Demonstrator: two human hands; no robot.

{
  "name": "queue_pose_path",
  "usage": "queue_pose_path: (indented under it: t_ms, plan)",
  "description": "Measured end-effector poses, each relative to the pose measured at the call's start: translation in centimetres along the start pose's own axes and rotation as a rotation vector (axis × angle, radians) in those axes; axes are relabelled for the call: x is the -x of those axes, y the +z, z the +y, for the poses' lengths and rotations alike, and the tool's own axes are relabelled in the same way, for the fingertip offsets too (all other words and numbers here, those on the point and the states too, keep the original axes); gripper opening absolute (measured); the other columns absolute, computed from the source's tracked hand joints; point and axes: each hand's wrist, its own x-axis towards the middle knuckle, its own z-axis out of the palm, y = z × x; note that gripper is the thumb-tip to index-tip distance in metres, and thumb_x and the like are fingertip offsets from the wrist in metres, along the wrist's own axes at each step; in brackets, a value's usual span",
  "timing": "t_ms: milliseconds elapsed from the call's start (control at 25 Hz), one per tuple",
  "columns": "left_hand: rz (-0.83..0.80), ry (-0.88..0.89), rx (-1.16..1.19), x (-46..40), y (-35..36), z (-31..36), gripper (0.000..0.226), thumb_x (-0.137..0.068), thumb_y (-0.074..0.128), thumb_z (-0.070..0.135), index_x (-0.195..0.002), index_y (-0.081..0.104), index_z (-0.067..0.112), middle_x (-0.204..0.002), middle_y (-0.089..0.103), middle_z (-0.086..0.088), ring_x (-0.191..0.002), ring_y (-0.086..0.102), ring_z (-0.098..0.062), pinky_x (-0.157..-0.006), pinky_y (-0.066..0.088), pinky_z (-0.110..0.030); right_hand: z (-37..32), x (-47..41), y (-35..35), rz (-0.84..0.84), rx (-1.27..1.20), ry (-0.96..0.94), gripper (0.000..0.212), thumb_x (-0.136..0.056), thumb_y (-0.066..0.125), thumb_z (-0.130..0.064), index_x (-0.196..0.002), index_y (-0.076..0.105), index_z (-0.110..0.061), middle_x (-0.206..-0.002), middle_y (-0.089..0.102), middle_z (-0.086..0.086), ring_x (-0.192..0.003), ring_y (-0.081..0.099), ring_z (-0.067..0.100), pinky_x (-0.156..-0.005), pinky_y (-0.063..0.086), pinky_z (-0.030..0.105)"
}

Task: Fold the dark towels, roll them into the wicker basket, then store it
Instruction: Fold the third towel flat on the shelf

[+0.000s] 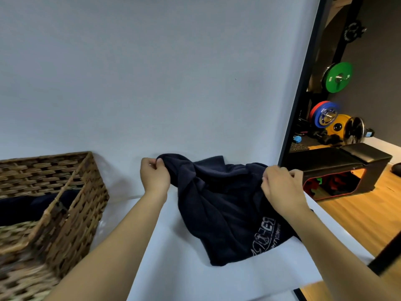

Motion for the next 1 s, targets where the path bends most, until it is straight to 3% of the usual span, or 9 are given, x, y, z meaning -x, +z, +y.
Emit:
queue_pose_path:
  t_ms: [120,240,360,440,560,640,720,880,1000]
  plan:
    - [-0.106,-0.042,-0.162,-0.2,-0.4,-1.3,0.016,-0.102,0.054,0.026,-0.105,0.051,0.011,-0.091,0.057,0.002,-0.087,0.058,-0.021,-0.064,0.043,-0.027,1.3,-0.5,-1.2,-0.021,-0.192,0.093,0.009,-0.096,0.053,-0.024,-0.088,0.056,-0.023,-0.079,0.058,-0.005,-0.079,0.055,0.023,-0.087,0.031,0.040]
    - [-0.444,-0.112,-0.376,1.5,-0.6,-3.4,0.065,-0.084,0.073,0.053,-0.131,0.047,0.016,-0.124,0.059,-0.003,-0.114,0.060,-0.024,-0.087,0.051,-0.034,0.4,1.0,-0.1,-0.101,-0.082,-0.079,0.020,-0.092,0.060,-0.028,-0.111,0.064,-0.024,-0.115,0.063,-0.001,-0.107,0.055,0.026,-0.096,0.035,0.044]
    - [-0.579,0.088,-0.796,3.5,0.1,-4.5,0.127,-0.062,0.076,0.075,-0.158,0.006,0.029,-0.165,0.015,-0.005,-0.145,0.033,-0.031,-0.112,0.040,-0.050,-1.9,2.5,0.6,-0.151,-0.093,-0.258,0.042,-0.089,0.062,-0.028,-0.131,0.061,-0.025,-0.148,0.050,0.000,-0.135,0.043,0.026,-0.109,0.031,0.049]
    - [-0.537,0.272,-1.079,4.5,0.7,-4.7,0.134,-0.062,0.073,0.079,-0.158,-0.010,0.034,-0.168,-0.014,0.001,-0.154,0.009,-0.032,-0.111,0.036,-0.058,-3.1,2.9,1.1,-0.273,-0.038,-0.350,0.043,-0.092,0.056,-0.028,-0.136,0.059,-0.031,-0.159,0.038,-0.002,-0.147,0.030,0.026,-0.114,0.021,0.052]
    - [-0.496,0.374,-1.293,5.0,0.8,-5.0,0.112,-0.075,0.079,0.059,-0.155,0.009,0.024,-0.162,0.010,-0.010,-0.143,0.030,-0.032,-0.089,0.052,-0.043,-3.2,2.7,1.3,-0.396,0.080,-0.326,0.038,-0.100,0.042,-0.029,-0.134,0.059,-0.036,-0.165,0.021,-0.009,-0.152,0.012,0.022,-0.116,0.007,0.053]
    - [-0.468,0.384,-1.419,4.3,0.2,-5.0,0.075,-0.088,0.075,0.039,-0.143,0.030,0.015,-0.145,0.037,-0.010,-0.123,0.051,-0.029,-0.071,0.048,-0.035,-2.5,2.2,0.6,-0.393,0.117,-0.221,0.038,-0.102,0.037,-0.031,-0.128,0.064,-0.037,-0.162,0.027,-0.014,-0.149,0.017,0.020,-0.114,0.009,0.051]
    - [-0.517,0.379,-1.388,3.0,-0.8,-4.3,0.041,-0.095,0.066,0.025,-0.128,0.046,0.014,-0.131,0.051,-0.008,-0.109,0.059,-0.029,-0.071,0.045,-0.034,-2.2,1.6,0.0,-0.378,0.150,-0.148,0.039,-0.102,0.034,-0.032,-0.122,0.067,-0.035,-0.154,0.040,-0.015,-0.142,0.028,0.021,-0.111,0.012,0.050]
    - [-0.655,0.251,-0.772,0.2,-2.5,-1.3,0.012,-0.090,0.069,0.016,-0.102,0.067,0.016,-0.104,0.070,-0.002,-0.097,0.065,-0.025,-0.082,0.051,-0.034,-5.1,2.3,-0.1,-0.286,0.087,-0.276,0.034,-0.099,0.036,-0.038,-0.110,0.066,-0.026,-0.118,0.061,-0.007,-0.122,0.044,0.022,-0.108,0.018,0.047]
    - [-0.623,0.116,-0.345,0.0,-3.1,0.6,0.018,-0.091,0.072,0.014,-0.106,0.068,0.024,-0.108,0.071,0.002,-0.103,0.067,-0.019,-0.089,0.055,-0.034,-7.9,3.2,1.2,-0.443,-0.103,-0.299,0.045,-0.100,0.043,-0.052,-0.133,0.053,-0.024,-0.125,0.061,-0.005,-0.127,0.044,0.021,-0.113,0.018,0.046]
